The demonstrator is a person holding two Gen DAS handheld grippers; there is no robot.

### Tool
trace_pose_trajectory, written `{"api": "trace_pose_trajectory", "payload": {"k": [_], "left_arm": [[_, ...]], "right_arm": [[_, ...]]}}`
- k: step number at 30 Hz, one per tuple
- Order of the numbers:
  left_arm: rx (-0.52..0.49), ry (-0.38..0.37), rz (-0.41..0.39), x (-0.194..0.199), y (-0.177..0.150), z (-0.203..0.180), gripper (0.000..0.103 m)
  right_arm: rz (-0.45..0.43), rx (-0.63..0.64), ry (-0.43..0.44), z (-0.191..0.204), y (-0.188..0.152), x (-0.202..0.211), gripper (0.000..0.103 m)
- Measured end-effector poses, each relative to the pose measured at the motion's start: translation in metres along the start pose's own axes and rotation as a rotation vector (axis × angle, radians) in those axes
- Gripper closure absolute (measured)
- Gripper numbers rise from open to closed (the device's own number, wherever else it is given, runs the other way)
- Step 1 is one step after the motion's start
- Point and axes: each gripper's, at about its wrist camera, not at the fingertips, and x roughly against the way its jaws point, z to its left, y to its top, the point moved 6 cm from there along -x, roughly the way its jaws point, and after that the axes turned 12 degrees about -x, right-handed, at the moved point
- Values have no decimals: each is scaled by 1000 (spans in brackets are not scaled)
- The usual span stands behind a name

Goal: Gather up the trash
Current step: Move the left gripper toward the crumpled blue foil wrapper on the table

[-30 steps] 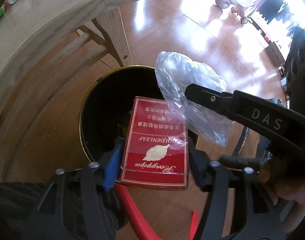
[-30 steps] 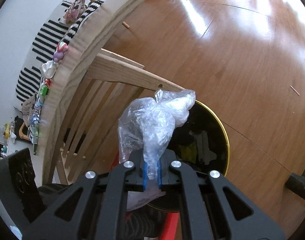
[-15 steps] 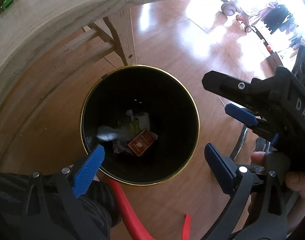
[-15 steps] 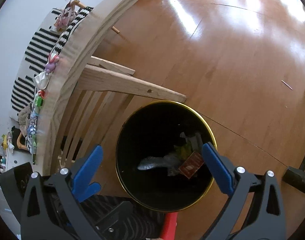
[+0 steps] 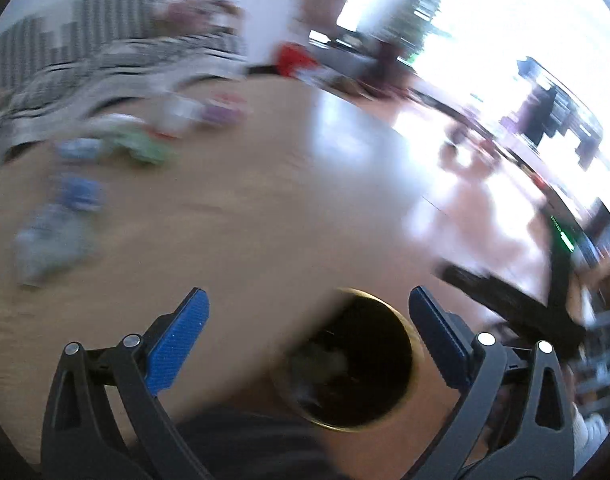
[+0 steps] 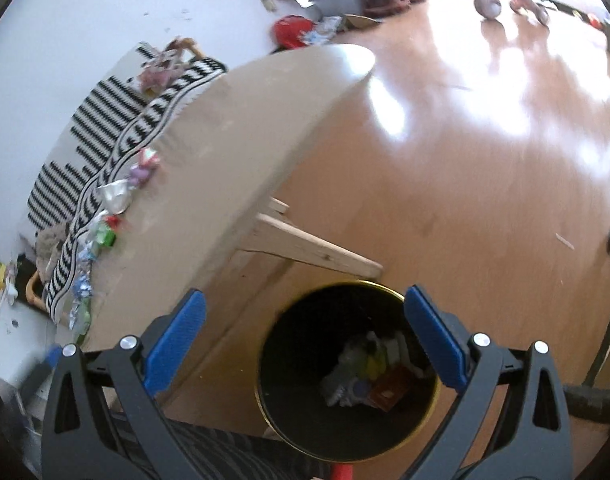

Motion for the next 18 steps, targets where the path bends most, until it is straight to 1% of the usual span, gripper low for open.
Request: {"api": "trace_pose_trajectory", "payload": {"k": [2, 3, 6, 8, 9, 12, 14, 18], "left_arm": [[53, 106, -4, 9, 5, 53, 6], [93, 168, 6, 13, 6, 88, 6], [168, 248, 51, 17, 2, 160, 6], [189, 285, 74, 15, -1, 191, 6], [197, 288, 90, 12, -1, 207, 6], [204, 266, 135, -2, 0, 230, 6], [185, 261, 169, -15, 0, 238, 6], [108, 256, 232, -45, -3, 246, 6]], "right_arm": [[-1, 43, 6, 18, -3, -3, 7], [2, 73, 13, 30, -6, -6, 7], [7, 150, 28, 60, -11, -13, 7], [8, 188, 38, 78, -13, -19, 7], [10, 211, 45, 90, -12, -23, 7], [15, 265, 58, 124, -10, -35, 7], [17, 297, 64, 143, -9, -43, 7], [34, 370, 74, 184, -10, -62, 7]]}}
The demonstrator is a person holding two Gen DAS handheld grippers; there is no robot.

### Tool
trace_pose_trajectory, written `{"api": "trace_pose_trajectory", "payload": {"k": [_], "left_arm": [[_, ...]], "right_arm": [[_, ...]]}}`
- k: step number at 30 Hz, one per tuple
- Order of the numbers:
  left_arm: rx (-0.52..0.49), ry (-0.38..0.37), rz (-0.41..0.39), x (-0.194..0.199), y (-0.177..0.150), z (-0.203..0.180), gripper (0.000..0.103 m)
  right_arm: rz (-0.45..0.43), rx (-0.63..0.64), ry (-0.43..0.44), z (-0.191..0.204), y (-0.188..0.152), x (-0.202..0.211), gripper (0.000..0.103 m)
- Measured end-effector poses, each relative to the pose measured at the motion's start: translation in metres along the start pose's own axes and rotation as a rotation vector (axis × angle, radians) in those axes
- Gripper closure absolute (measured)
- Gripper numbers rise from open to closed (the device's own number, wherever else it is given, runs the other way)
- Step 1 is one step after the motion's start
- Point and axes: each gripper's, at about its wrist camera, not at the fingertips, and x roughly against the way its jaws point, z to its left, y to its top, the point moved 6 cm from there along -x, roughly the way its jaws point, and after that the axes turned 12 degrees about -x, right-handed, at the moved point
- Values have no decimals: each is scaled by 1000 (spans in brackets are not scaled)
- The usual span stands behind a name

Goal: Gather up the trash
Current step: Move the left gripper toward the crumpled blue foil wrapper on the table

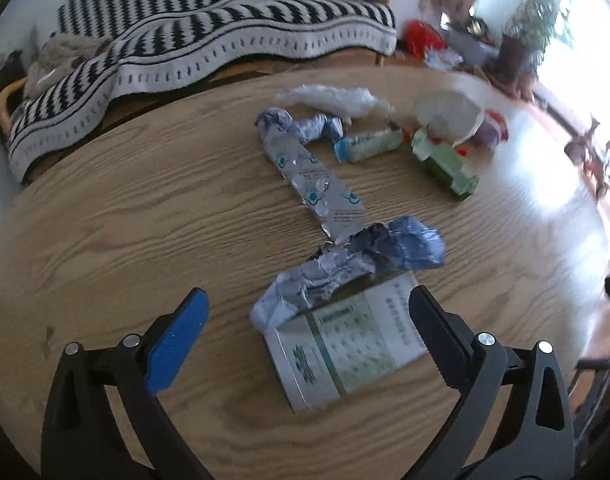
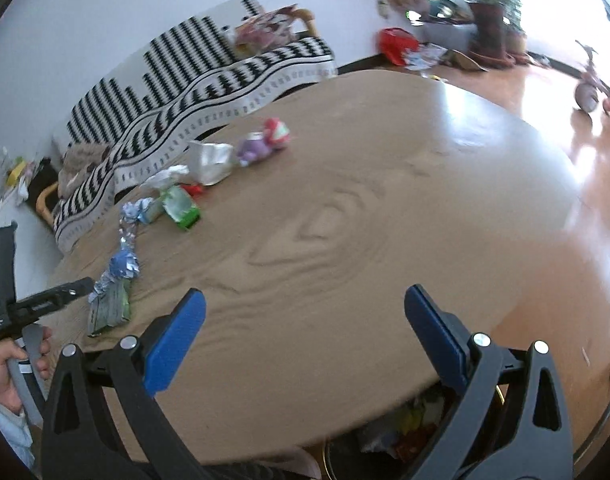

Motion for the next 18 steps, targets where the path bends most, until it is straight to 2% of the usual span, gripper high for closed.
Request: {"api": "trace_pose_trajectory", "payload": {"k": [7, 12, 14, 18], "left_arm": [[-23, -20, 51, -33, 8, 11, 6], [-66, -73, 93, -54, 13, 12, 6], [-128, -59, 66, -56, 14, 9, 5], [-142, -69, 21, -58, 15, 12, 5]], "right_arm": [[62, 134, -14, 47, 15, -54, 7], [98, 242, -18, 90, 26, -100, 7], [116, 296, -18, 105, 26, -116, 7], [169, 412, -56, 123, 21, -155, 6]]}}
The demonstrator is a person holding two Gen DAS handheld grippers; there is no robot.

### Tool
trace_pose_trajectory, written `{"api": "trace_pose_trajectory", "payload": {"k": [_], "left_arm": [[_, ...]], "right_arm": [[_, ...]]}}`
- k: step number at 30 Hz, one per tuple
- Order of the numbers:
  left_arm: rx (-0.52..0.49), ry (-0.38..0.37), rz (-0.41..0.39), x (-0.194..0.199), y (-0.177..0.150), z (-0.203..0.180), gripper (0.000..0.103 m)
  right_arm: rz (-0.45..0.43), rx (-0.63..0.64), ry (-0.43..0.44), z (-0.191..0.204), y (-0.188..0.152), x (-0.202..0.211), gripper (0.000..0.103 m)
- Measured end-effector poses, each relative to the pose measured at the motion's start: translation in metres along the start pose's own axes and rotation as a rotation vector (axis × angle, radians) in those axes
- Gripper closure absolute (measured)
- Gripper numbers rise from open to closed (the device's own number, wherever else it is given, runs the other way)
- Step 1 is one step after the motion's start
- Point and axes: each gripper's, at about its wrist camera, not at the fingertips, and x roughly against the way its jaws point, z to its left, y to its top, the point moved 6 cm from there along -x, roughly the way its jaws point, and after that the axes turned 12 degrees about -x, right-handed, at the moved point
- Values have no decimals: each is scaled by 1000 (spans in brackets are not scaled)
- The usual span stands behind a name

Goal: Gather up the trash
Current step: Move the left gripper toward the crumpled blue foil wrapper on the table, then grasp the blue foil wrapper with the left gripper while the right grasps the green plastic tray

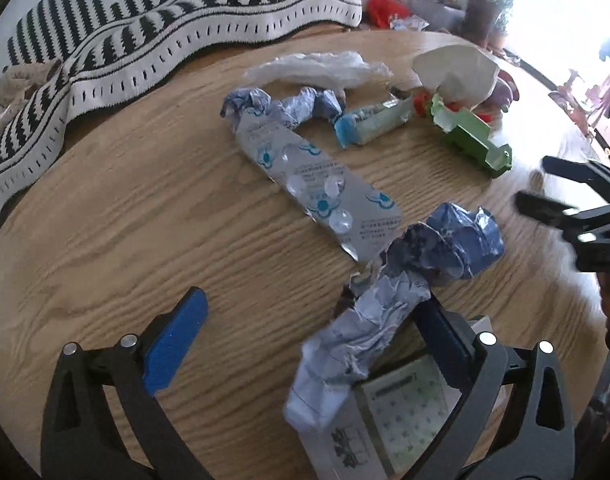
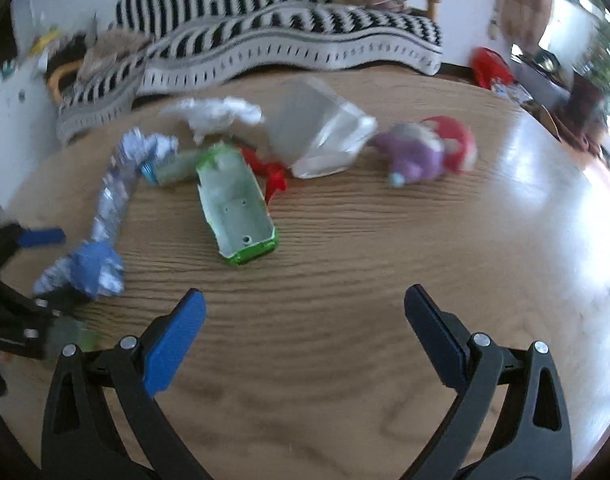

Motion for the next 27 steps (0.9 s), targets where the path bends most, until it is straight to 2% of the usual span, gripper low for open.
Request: {"api": "trace_pose_trajectory", "payload": {"k": [1, 4, 9, 16, 17, 18, 19, 20, 21, 24, 27], "left_arm": [[1, 3, -12, 0, 0, 2, 5], [8, 14, -51, -1, 1, 4, 5], [30, 32, -72, -1, 3, 4, 5], [32, 31, -67, 1, 2, 1, 6], [34, 31, -61, 1, 2, 1, 7], [32, 29, -64, 4, 3, 0, 20], [20, 30, -76, 9, 4, -2, 53], [12, 32, -77, 12, 6, -3, 72], [15, 38, -62, 13, 5, -3, 81], [83, -26, -61, 18, 0, -2, 83], [96, -22, -83, 29, -1, 0, 83]], "right_arm": [[-9, 24, -24, 2, 3, -4, 6], [-6, 43, -10, 8, 11, -9, 5], [1, 77, 12, 18, 20, -20, 5], [4, 95, 26, 30, 30, -30, 5], [5, 103, 31, 33, 29, -30, 11], [-4, 114, 47, 37, 29, -27, 33], [-21, 126, 61, 40, 29, -24, 51], [-35, 131, 78, 42, 28, -20, 67], [-39, 130, 80, 45, 26, -18, 67], [-35, 85, 125, 45, 23, -14, 67], [-71, 64, 131, 43, 20, -1, 67]]}}
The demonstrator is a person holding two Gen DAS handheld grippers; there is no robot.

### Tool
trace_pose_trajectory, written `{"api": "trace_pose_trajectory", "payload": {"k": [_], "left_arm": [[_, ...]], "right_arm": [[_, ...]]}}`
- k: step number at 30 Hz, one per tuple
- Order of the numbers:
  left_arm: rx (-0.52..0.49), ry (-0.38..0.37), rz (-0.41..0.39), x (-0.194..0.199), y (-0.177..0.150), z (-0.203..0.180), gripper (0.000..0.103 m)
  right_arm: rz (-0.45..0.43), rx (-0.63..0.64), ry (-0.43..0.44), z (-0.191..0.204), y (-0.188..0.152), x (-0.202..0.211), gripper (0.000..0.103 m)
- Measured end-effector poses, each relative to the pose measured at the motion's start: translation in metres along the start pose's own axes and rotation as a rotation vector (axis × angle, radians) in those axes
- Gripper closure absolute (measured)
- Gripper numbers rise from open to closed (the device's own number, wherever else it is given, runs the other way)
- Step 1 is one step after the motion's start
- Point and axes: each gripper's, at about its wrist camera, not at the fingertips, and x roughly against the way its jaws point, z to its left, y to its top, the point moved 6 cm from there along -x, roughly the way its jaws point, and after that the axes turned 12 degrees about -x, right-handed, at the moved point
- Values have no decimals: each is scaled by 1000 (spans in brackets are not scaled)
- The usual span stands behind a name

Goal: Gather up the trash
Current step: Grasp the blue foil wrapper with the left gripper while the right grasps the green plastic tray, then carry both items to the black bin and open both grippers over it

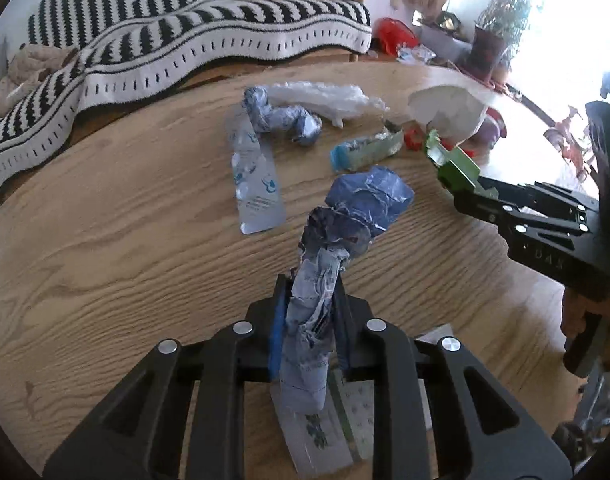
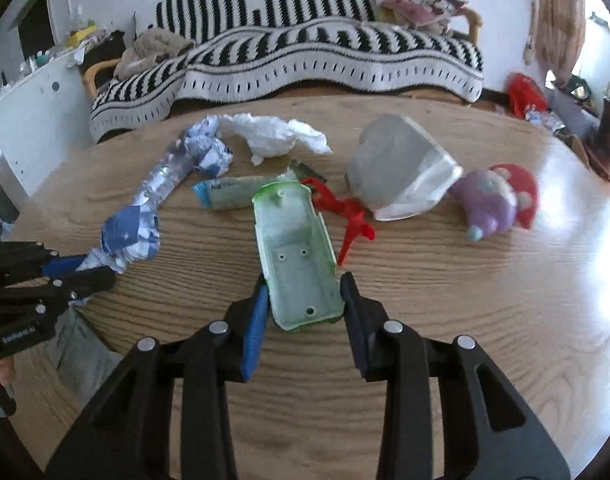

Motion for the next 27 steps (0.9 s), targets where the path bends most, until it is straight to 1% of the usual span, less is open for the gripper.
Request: {"api": "trace_pose_trajectory", "payload": {"k": [6, 9, 15, 19, 21, 24, 27], "left_arm": [[-10, 6, -21, 23, 5, -3, 83], [-14, 4, -26, 33, 7, -9, 83], [-22, -11, -31, 52, 5, -28, 83], [-65, -41, -53, 67, 7, -63, 83], [-91, -64, -67, 75, 8, -89, 83], [-127, -115, -80, 86, 8, -132, 83], [-170, -165, -82, 94, 4, -178, 83]], "right_arm": [[-34, -7, 15, 6, 2, 26, 67], [-38, -17, 24, 6, 1, 36, 67], [-42, -31, 25, 4, -12, 62, 67], [-92, -56, 30, -6, -17, 102, 67], [-118, -66, 22, -14, -21, 126, 67], [-151, -94, -7, -36, -35, 164, 67], [-170, -126, -55, -64, -59, 202, 67]]}}
